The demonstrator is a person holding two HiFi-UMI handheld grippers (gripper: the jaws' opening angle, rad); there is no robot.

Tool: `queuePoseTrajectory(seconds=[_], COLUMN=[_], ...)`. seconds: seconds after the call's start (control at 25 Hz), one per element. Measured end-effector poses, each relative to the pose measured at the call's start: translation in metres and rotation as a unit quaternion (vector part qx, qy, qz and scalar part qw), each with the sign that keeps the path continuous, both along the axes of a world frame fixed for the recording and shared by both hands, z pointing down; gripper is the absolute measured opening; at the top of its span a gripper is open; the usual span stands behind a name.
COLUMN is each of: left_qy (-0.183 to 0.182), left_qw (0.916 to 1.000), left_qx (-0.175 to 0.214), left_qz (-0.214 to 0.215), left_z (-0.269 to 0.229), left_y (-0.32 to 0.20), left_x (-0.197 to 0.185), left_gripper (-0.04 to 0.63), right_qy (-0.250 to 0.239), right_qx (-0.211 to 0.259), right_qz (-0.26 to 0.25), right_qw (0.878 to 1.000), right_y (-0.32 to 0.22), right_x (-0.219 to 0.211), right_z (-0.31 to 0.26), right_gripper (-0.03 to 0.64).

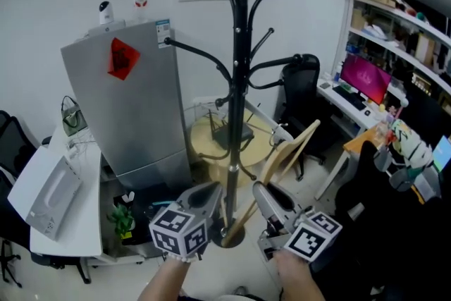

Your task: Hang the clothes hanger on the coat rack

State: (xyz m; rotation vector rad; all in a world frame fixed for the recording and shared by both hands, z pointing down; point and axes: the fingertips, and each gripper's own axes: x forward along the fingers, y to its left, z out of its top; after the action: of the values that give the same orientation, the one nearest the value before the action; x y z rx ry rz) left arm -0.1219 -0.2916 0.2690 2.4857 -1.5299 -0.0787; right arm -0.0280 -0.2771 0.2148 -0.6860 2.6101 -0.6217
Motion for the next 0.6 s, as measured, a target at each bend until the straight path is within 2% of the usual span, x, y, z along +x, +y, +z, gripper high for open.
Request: queuePoseTrajectory(seconds=[0.28, 0.48, 0.6], left_qy=[-0.012, -0.005, 0.003], left_qw=[0.9996, 0.9992, 0.999], left_qx=[0.0, -0.01, -0.014], left_qz=[0.027, 0.038, 0.042], left_z=[-0.009, -0.013, -0.014], left_y=[0.004, -0.006, -0.006], left_x=[-0.062, -0.115, -0.148], left_gripper=[-0.011, -0.011, -0.011], right_qy=[-0.002, -0.005, 0.005], right_qx=[0.012, 0.013, 0.036], right_qz=[0.055, 0.107, 0.126], right_qw=[0.998, 0.994, 0.991], right_y=[0.013, 0.009, 0.007], right_x=[-0.062, -0.105, -0.135], right_z=[-0.011, -0.017, -0.032], right_gripper=[0.132, 0.133, 0.133])
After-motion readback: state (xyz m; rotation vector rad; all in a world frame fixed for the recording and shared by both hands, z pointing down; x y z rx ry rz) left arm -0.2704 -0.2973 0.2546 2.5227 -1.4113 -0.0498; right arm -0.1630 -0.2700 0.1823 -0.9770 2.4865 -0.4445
